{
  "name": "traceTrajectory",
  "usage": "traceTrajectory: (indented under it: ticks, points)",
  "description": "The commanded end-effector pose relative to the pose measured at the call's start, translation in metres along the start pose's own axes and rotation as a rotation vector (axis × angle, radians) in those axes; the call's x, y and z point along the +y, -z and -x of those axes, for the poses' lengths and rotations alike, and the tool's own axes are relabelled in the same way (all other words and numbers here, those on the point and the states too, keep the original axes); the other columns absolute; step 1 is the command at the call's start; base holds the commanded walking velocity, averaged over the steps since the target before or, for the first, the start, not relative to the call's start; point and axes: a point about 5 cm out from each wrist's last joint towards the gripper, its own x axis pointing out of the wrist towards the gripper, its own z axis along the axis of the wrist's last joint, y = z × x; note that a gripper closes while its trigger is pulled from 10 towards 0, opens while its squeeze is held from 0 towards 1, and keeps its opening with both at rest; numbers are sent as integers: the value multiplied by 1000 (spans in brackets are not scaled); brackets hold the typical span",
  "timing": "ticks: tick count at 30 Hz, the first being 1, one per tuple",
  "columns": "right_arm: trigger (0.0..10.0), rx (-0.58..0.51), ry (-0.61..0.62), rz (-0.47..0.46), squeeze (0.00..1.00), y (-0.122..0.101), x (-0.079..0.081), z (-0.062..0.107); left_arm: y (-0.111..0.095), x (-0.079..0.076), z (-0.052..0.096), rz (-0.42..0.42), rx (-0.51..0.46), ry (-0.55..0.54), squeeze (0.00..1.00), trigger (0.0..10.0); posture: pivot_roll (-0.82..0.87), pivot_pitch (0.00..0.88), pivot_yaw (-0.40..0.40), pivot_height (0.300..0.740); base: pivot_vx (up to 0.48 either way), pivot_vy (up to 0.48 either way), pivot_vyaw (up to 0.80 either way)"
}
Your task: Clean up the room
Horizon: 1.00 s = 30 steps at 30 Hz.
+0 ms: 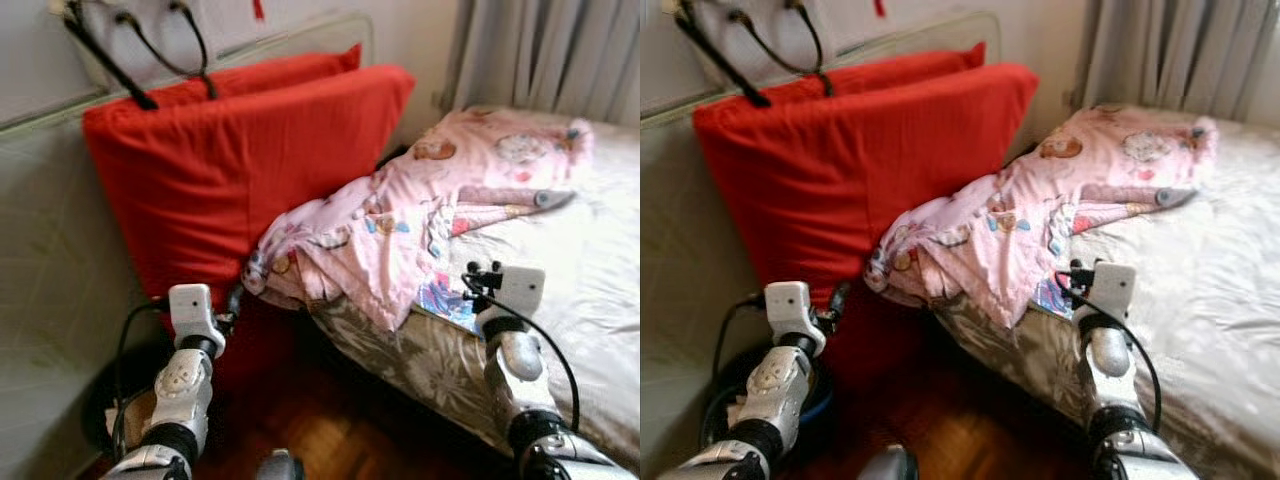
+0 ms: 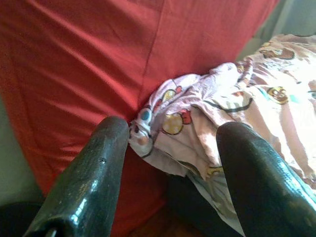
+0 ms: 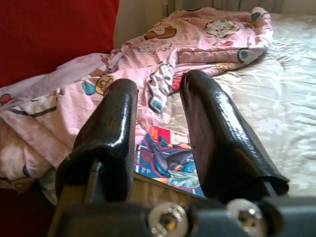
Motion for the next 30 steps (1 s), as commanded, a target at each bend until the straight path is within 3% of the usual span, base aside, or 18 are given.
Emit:
traceTrajectory:
  ticks: [1, 6, 20, 30]
  points:
    - [10000, 5, -5, -6, 0, -1, 3, -2, -4, 3, -3, 0, -7, -6, 0, 10000, -63, 0, 59, 658, 0, 0, 0]
    - [10000, 36, 3, 1, 0, 1, 3, -3, -4, 4, -3, 1, -3, -6, 0, 10000, -61, 0, 59, 633, 0, 0, 0]
    - [10000, -3, -12, -1, 0, -3, 5, -3, -2, 3, -3, -1, 10, -4, 0, 10000, -59, 0, 56, 633, 0, 0, 0]
    - [10000, 30, -13, -14, 0, 0, 5, -3, -3, 2, -3, -8, 5, -3, 0, 10000, -60, 0, 56, 633, 0, 0, 0]
